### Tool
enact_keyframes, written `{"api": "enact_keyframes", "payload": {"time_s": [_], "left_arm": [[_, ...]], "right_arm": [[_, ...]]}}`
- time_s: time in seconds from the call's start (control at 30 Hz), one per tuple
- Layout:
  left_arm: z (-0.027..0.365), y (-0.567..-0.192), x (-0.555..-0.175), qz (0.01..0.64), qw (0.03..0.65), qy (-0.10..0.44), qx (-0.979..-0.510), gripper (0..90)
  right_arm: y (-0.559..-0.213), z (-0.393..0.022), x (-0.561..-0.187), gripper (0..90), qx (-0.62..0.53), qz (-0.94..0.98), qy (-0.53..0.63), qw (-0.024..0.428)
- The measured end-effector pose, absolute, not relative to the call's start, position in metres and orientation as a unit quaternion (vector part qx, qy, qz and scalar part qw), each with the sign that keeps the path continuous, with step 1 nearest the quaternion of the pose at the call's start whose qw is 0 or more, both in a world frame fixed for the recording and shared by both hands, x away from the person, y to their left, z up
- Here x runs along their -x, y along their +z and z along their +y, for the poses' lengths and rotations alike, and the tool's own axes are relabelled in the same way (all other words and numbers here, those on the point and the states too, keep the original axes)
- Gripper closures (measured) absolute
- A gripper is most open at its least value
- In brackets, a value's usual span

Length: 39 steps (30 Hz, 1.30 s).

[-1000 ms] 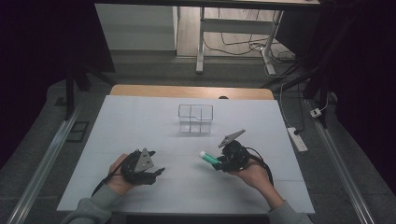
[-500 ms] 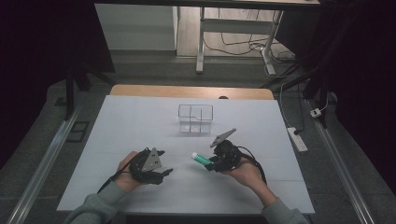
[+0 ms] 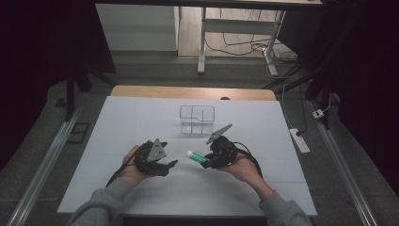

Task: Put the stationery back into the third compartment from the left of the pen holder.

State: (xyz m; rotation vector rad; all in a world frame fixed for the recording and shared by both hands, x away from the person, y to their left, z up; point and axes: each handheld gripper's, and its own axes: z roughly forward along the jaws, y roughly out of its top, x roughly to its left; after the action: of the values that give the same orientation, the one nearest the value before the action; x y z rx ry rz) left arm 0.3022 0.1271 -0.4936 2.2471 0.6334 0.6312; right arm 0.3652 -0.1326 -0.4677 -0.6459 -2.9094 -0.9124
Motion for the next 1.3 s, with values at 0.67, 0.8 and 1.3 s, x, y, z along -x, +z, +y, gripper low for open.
{"api": "enact_keyframes", "payload": {"time_s": [0.67, 0.8, 1.3], "left_arm": [[0.079, -0.495, -0.304, 0.135, 0.31, 0.249, -0.908, 32.4], [0.071, -0.498, -0.302, 0.118, 0.293, 0.266, -0.911, 36.1], [0.07, -0.507, -0.304, 0.088, 0.292, 0.251, -0.919, 63.5]], "right_arm": [[-0.47, -0.12, -0.363, 64.0, 0.186, -0.943, -0.274, 0.027], [-0.471, -0.119, -0.362, 64.0, 0.182, -0.944, -0.274, 0.031], [-0.459, -0.126, -0.358, 50.2, 0.198, -0.924, -0.327, 0.014]]}}
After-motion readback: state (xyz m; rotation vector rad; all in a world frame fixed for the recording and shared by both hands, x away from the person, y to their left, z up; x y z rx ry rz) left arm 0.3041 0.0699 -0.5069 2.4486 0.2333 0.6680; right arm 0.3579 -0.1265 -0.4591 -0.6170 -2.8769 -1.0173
